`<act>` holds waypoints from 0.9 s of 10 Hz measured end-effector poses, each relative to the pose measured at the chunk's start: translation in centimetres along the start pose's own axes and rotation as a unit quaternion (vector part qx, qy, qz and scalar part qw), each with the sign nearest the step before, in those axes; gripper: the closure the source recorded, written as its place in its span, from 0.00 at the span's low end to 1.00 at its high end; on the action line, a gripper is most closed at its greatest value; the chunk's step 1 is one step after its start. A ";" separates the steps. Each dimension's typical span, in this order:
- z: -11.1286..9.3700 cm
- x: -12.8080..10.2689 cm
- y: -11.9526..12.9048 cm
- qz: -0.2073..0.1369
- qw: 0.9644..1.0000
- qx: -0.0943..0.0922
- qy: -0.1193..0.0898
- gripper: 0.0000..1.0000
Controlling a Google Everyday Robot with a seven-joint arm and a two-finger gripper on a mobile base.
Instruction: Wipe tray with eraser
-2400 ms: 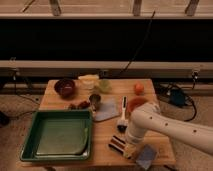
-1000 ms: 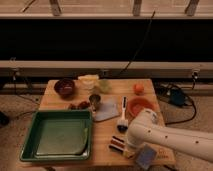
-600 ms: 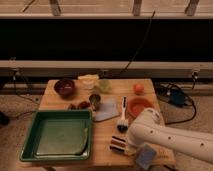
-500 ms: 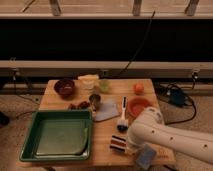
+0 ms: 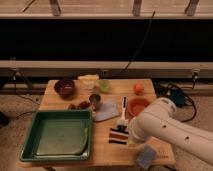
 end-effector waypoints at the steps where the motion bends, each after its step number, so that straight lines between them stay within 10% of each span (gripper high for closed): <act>1: -0.6 -0.3 -0.1 -0.007 1.000 0.002 -0.003 1.00; 9: -0.3 -2.1 -0.5 -0.024 1.000 -0.003 -0.011 1.00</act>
